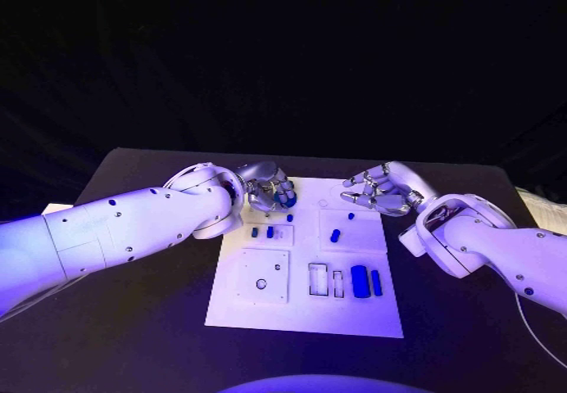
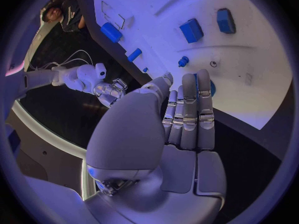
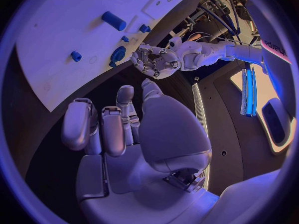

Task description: Assemble the parts on the task board

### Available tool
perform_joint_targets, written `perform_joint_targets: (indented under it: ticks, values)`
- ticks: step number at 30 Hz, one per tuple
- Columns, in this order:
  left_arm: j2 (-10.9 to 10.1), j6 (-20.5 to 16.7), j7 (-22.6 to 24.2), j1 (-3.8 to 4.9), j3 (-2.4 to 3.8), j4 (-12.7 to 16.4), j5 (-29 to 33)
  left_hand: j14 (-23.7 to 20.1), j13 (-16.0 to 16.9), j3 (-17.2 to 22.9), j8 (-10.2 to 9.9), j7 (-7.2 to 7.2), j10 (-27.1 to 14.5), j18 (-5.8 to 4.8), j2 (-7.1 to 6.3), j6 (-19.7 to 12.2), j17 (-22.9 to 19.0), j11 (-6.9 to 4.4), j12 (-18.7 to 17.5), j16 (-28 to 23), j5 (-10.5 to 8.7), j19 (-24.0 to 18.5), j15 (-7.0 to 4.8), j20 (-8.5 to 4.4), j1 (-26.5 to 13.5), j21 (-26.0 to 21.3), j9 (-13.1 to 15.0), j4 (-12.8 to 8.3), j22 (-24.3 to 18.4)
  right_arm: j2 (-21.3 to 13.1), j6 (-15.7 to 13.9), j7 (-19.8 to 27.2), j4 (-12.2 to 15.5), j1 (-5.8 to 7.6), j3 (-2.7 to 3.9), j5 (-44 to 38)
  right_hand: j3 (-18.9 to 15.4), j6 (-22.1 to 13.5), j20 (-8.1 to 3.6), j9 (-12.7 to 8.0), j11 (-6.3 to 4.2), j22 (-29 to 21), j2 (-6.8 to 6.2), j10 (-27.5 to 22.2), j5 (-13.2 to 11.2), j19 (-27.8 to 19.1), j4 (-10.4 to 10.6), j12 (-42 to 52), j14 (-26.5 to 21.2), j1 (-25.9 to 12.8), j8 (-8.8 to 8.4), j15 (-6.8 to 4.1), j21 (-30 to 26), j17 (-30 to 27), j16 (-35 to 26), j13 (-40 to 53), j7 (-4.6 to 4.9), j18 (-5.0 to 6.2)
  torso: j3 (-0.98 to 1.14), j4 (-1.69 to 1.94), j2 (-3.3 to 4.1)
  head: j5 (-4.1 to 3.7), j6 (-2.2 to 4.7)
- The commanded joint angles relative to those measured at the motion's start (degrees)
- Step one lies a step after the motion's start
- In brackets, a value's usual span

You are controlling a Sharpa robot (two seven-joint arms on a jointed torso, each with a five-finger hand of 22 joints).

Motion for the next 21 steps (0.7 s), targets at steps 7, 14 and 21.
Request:
perform_joint_targets:
  ticks: [7, 14, 21]
  values:
    - [2.47, 2.59, 3.81, -1.21, 0.01, -2.23, -17.99, 14.18, -6.23, -1.27, -3.72, -1.07, 3.79, 0.13, -1.04, 5.11, 19.08, -1.30, -3.21, 24.06, -0.14, 10.81, -1.57, -1.45, -2.03, 9.74, -5.04, 0.46, 6.06, 0.33, 0.27, 0.26, -0.03, -0.09, 0.00, 0.02, -0.23, 0.23, -0.03, -0.10, -0.02, -0.06, 0.40, -0.32, 0.20, -0.38, -0.08, -0.36, 2.73, -0.01, 0.11, 0.06, -0.20, 0.51, -0.19, -0.05, 0.01, 0.37, 0.02, -0.10, 0.06, -0.23, 0.22]
    - [3.60, 3.92, 1.49, -1.46, 0.06, -3.46, -20.50, 17.33, -9.07, -0.96, -5.48, -1.31, 7.00, -2.25, -1.16, 8.08, 29.20, -1.76, -4.86, 35.01, -0.16, 16.54, -1.81, -2.01, -2.36, 25.45, -7.19, 0.86, 18.17, 0.41, 0.31, 0.28, -0.04, -0.09, 0.00, 0.03, -0.23, 0.23, -0.03, -0.10, -0.02, -0.06, 0.40, -0.32, 0.20, -0.38, -0.08, -0.36, 2.73, -0.01, 0.11, 0.06, -0.20, 0.51, -0.19, -0.05, 0.01, 0.37, 0.01, -0.14, 0.05, -0.32, 0.14]
    - [4.16, 4.89, 0.48, -1.51, 0.11, -3.87, -21.25, 17.76, -9.84, -0.19, -5.69, -1.48, 8.64, -2.78, -0.65, 9.69, 30.12, -2.02, -5.36, 36.32, -0.11, 17.56, -2.05, -2.14, -1.90, 29.04, -7.64, 0.71, 21.04, 0.46, 0.37, 0.30, -0.06, -0.09, 0.00, 0.03, -0.23, 0.23, -0.03, -0.10, -0.02, -0.06, 0.40, -0.32, 0.20, -0.38, -0.08, -0.36, 2.73, -0.01, 0.11, 0.06, -0.20, 0.51, -0.19, -0.05, 0.01, 0.37, -0.01, -0.06, 0.06, -0.46, 0.07]
